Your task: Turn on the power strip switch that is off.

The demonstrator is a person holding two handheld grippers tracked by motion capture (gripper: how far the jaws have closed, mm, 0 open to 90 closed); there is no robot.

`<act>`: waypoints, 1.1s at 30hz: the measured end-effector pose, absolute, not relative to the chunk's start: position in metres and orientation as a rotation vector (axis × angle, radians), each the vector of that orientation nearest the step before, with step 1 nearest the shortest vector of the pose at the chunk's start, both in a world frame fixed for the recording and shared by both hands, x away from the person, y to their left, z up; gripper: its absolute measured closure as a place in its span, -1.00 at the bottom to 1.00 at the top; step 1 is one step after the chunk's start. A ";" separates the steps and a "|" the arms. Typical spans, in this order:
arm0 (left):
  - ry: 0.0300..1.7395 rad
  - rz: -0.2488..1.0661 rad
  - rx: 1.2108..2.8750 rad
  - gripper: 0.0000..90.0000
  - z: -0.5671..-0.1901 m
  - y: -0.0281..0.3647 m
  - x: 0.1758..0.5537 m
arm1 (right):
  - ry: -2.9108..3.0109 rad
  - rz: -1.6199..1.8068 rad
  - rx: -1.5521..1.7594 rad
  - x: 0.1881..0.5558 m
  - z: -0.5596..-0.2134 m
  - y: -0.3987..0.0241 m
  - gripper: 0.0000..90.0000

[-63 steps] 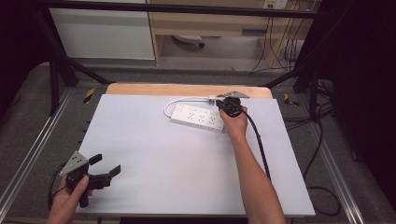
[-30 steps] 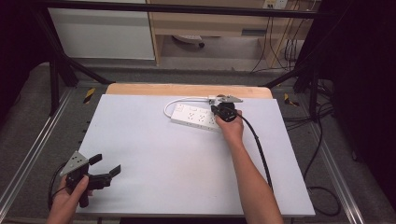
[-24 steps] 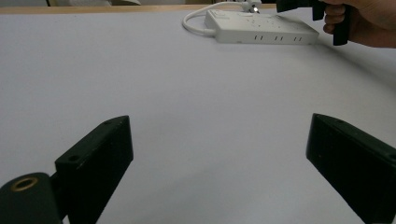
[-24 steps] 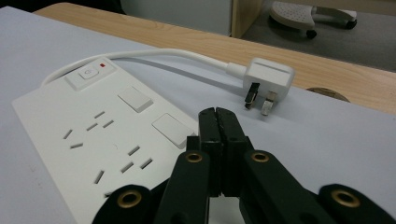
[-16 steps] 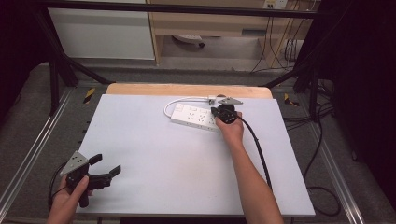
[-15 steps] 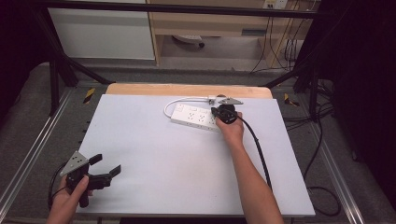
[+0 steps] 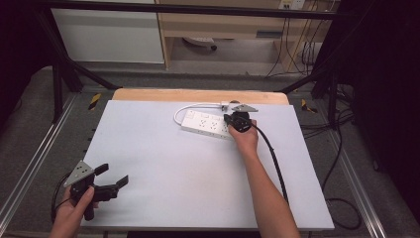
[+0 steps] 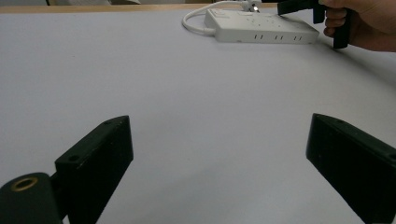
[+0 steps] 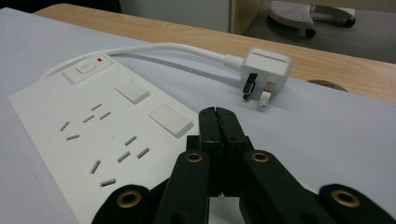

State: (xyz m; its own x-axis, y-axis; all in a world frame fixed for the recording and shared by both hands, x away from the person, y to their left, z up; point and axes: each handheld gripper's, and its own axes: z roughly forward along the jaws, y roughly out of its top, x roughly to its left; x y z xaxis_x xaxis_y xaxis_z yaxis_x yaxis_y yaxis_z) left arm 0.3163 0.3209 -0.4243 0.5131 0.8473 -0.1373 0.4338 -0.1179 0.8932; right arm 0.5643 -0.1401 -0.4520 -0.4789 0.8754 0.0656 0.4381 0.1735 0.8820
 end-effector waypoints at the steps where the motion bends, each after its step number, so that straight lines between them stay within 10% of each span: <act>1: 1.084 0.510 1.742 -0.84 -0.424 0.321 0.316 | 1.994 1.252 1.231 0.565 -0.452 -0.140 1.00; 33: 1.082 0.509 1.743 -0.84 -0.424 0.321 0.316 | 1.995 1.271 1.256 0.567 -0.452 -0.140 1.00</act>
